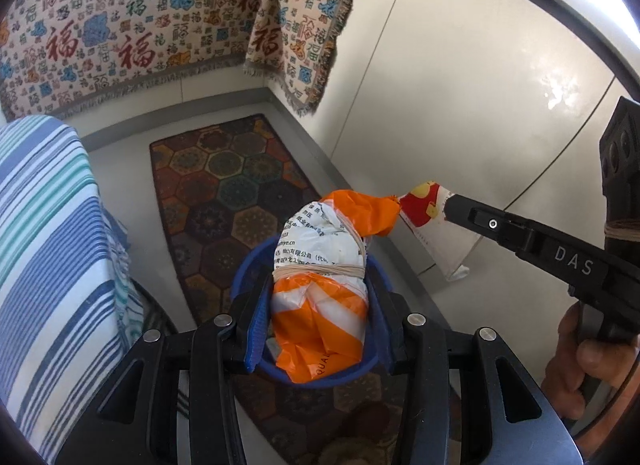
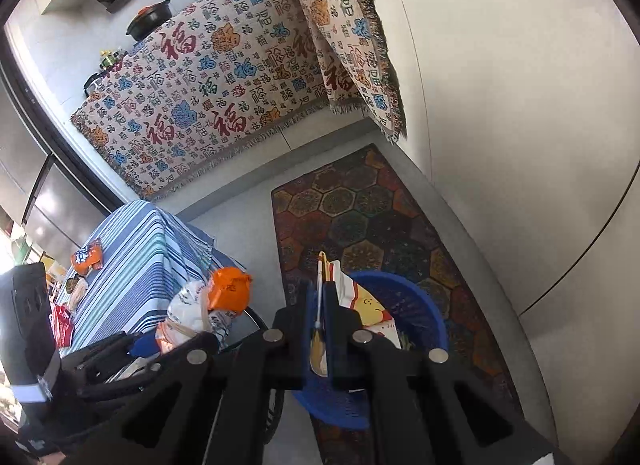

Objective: Collect trash
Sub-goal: 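Carry both items over the blue wastebasket and open both tools to drop them, then return both tools over the table toward the remaining trash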

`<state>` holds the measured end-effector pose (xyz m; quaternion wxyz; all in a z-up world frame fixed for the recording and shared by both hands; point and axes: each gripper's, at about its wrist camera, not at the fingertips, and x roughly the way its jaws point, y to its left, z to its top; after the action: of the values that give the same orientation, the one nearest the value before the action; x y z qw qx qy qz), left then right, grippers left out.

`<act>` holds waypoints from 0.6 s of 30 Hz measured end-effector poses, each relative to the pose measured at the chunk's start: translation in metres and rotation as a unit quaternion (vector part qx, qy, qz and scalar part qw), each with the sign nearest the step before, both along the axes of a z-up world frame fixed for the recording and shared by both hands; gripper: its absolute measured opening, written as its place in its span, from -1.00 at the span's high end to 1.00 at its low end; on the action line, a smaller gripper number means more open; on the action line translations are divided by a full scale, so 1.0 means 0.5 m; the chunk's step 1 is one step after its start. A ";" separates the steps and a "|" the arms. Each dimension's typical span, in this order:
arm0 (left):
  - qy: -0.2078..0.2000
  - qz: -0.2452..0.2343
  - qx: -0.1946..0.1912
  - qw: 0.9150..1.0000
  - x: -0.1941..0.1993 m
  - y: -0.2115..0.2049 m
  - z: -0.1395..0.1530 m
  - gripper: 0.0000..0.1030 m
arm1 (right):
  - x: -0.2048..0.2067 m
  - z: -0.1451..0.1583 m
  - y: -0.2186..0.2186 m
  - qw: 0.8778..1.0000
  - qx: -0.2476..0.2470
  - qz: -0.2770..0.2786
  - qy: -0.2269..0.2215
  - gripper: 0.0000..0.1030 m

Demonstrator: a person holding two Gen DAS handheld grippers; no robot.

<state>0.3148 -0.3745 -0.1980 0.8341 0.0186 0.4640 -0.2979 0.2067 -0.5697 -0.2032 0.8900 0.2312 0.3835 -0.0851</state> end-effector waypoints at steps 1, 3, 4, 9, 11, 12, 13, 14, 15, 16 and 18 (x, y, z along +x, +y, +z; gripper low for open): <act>0.002 -0.002 0.001 1.000 0.000 -0.006 -0.005 0.13 | 0.002 -0.006 -0.007 1.000 0.003 -0.005 0.004 0.89; 0.006 -0.005 0.003 1.000 0.004 -0.017 -0.016 0.13 | 0.003 -0.010 -0.011 1.000 0.003 -0.008 0.008 0.89; 0.007 -0.007 0.004 1.000 0.002 -0.022 -0.019 0.13 | 0.005 -0.013 -0.013 1.000 0.005 -0.009 0.009 0.88; 0.014 -0.022 0.004 1.000 0.009 -0.040 -0.042 0.10 | 0.011 -0.024 -0.028 1.000 0.016 -0.022 0.012 0.82; 0.021 -0.025 0.001 0.999 0.013 -0.043 -0.055 -0.01 | 0.013 -0.029 -0.034 0.999 0.022 -0.027 0.013 0.57; 0.024 -0.026 -0.001 0.999 0.015 -0.044 -0.061 -0.17 | 0.011 -0.029 -0.038 0.999 0.022 -0.032 0.014 0.45; 0.027 -0.028 -0.004 0.999 0.020 -0.042 -0.064 -0.22 | 0.008 -0.026 -0.040 0.999 0.019 -0.038 0.012 0.40; 0.027 -0.028 -0.004 0.999 0.021 -0.041 -0.065 -0.23 | 0.004 -0.022 -0.040 0.999 0.014 -0.042 0.009 0.40; 0.025 -0.026 -0.002 0.999 0.023 -0.039 -0.064 -0.24 | 0.000 -0.016 -0.041 0.999 0.008 -0.046 0.005 0.40; 0.022 -0.022 -0.004 1.000 0.022 -0.033 -0.059 -0.28 | -0.004 -0.009 -0.040 0.999 -0.002 -0.050 0.001 0.40; 0.012 -0.015 -0.011 1.000 0.019 -0.021 -0.045 -0.37 | -0.011 0.009 -0.035 0.998 -0.025 -0.056 -0.009 0.40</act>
<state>0.3245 -0.3849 -0.2203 0.8239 0.0128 0.4705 -0.3156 0.2011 -0.5871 -0.1989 0.8928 0.2309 0.3597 -0.1424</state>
